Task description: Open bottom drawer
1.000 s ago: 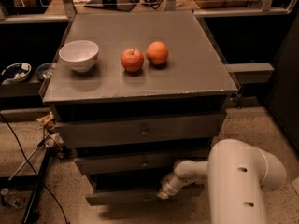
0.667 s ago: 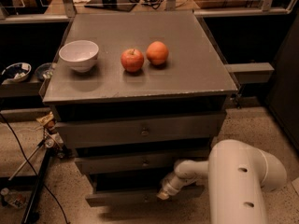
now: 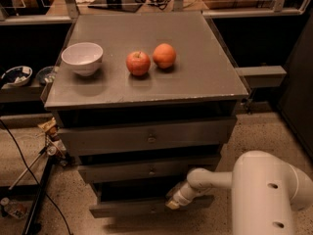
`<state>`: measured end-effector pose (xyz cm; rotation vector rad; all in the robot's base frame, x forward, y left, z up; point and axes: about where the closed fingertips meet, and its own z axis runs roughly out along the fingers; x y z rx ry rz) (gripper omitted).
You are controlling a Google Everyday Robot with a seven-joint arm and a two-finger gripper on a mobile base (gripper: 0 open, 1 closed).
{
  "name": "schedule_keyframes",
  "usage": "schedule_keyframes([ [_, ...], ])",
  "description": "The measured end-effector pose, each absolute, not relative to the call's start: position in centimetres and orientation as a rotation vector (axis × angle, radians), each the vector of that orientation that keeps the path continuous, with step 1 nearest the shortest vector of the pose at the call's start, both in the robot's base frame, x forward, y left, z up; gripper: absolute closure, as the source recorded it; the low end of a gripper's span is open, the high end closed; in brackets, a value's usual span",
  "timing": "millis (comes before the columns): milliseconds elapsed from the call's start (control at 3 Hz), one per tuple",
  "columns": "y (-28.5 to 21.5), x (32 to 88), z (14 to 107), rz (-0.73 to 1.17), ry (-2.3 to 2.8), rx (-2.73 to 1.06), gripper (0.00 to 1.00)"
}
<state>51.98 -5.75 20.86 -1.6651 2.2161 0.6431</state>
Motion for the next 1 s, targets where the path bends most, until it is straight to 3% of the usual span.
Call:
schedule_keyframes([
  [1000, -6.14, 52.61, 21.73, 0.645, 2.206, -1.641, 1.00],
])
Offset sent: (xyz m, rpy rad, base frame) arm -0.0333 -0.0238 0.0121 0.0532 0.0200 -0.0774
